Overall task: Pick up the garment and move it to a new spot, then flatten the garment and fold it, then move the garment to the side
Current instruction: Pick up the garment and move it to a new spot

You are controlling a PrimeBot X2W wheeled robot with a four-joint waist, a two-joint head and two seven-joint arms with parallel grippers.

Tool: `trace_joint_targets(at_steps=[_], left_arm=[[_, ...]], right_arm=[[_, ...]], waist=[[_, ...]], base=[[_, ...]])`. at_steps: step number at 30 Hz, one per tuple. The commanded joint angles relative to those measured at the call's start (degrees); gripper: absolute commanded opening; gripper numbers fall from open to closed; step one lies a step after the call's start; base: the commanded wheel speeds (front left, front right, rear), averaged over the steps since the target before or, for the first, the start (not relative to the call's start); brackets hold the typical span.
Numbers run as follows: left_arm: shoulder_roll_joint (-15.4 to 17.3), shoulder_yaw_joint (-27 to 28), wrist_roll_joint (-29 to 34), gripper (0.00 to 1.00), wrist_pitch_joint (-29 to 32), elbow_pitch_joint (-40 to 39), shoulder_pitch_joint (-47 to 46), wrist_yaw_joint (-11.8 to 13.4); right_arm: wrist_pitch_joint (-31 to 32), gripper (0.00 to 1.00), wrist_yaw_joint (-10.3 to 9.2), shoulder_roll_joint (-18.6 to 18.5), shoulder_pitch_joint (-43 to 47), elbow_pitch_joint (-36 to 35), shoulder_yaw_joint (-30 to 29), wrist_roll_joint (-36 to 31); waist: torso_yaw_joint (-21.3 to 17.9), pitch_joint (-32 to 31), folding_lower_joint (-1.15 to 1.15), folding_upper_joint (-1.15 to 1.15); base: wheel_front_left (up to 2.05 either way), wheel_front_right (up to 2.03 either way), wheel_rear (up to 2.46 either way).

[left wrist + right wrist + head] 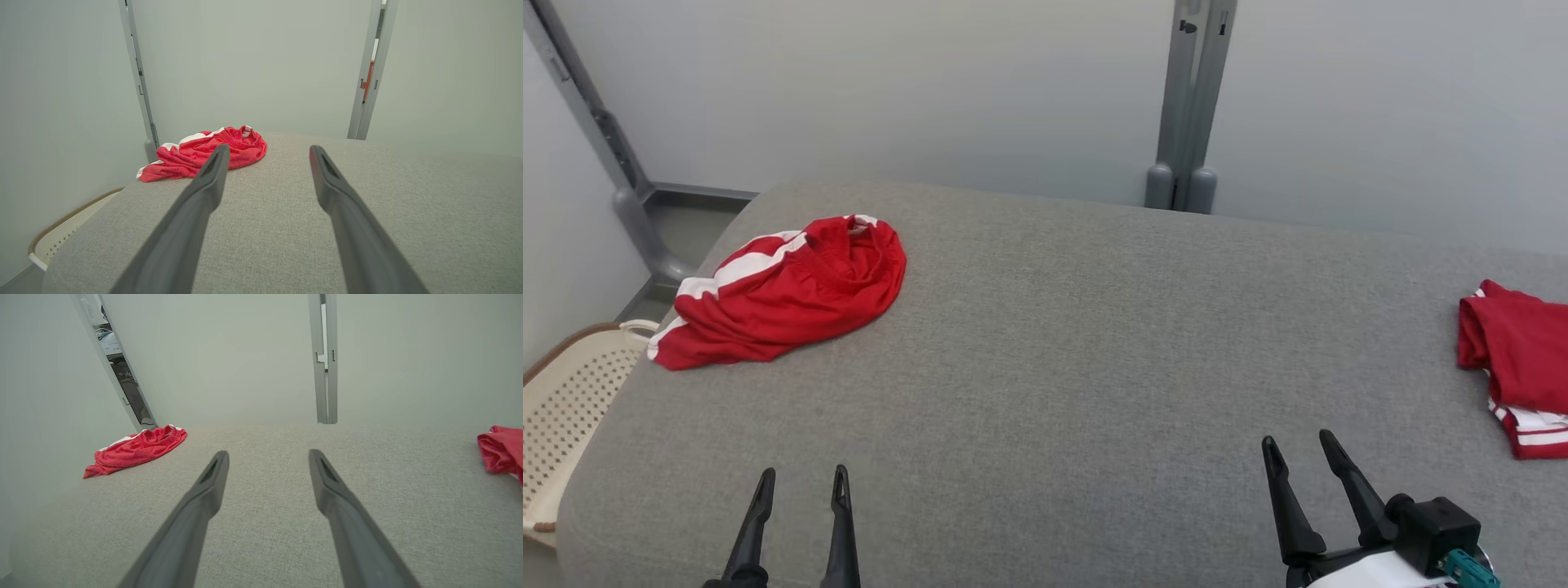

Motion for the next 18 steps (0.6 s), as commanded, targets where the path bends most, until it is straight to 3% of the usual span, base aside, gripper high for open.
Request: trace_joint_targets(at_steps=[1, 8, 18], left_arm=[[0.07, 0.17, 0.41, 1.00, -0.02, -0.33, 0.16, 0.31], [0.07, 0.57, 0.66, 1.00, -0.02, -0.75, 0.50, 0.15], [0.06, 1.46, -0.17, 1.00, -0.02, -2.86, 0.13, 1.82]], right_arm=[[-0.18, 1.00, -0.07, -0.08, 0.55, -0.08, 0.13, 0.46], [-0.18, 1.00, -0.07, -0.09, 0.88, -0.05, 0.74, 1.09], [-0.17, 1.00, -0.07, -0.11, -2.34, 0.80, 2.45, 0.38]], waist=[[3.67, 0.13, 0.00, 0.00], [8.92, -0.04, 0.00, 0.00], [11.54, 2.31, 0.00, 0.00]], base=[[0.00, 0.00, 0.00], [0.00, 0.00, 0.00], [0.00, 0.00, 0.00]])
